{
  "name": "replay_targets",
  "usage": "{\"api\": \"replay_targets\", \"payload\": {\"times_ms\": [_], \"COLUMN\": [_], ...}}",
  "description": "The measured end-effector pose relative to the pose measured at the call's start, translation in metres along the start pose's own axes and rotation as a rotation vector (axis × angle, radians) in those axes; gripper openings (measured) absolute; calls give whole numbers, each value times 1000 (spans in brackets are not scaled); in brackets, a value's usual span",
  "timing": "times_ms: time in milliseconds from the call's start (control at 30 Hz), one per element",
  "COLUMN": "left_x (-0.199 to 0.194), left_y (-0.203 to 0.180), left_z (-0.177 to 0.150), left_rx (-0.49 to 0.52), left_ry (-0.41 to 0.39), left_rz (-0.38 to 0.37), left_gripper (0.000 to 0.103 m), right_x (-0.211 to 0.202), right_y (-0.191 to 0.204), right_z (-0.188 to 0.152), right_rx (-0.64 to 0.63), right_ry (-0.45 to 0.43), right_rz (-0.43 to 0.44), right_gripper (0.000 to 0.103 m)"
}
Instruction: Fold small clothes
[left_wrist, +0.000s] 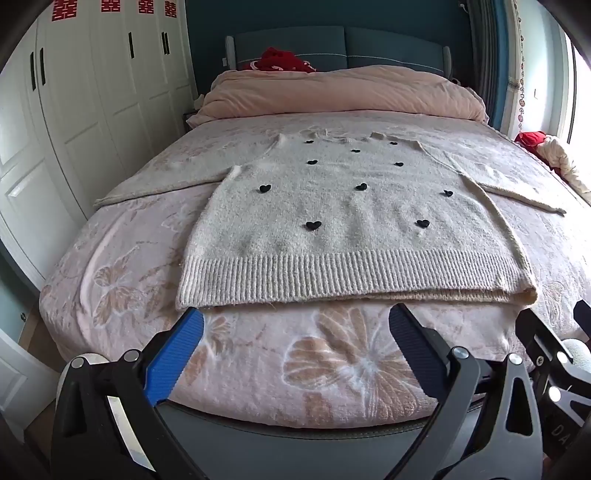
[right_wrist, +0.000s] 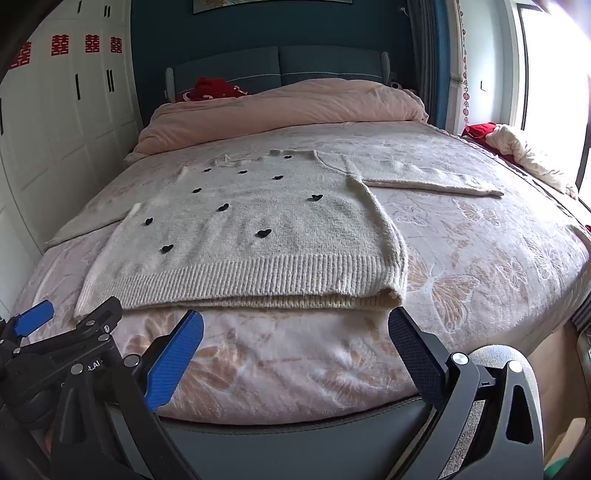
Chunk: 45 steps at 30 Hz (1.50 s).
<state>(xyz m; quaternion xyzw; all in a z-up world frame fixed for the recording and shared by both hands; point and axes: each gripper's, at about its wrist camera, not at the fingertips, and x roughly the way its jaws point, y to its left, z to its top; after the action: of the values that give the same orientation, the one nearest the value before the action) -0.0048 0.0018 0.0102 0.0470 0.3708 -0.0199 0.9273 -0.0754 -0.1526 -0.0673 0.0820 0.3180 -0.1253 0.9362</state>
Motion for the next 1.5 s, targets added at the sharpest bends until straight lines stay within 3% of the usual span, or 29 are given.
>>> {"api": "replay_targets", "payload": {"times_ms": [1500], "left_x": [1], "left_y": [-3], "left_z": [-6], "left_rx": [17], "left_ry": [-7], "left_rz": [22], "left_gripper": [98], "right_x": [6], "right_y": [1], "right_z": [-3], "right_rx": [-9], "right_ry": [13], "right_rz": [1], "right_gripper": [98]}}
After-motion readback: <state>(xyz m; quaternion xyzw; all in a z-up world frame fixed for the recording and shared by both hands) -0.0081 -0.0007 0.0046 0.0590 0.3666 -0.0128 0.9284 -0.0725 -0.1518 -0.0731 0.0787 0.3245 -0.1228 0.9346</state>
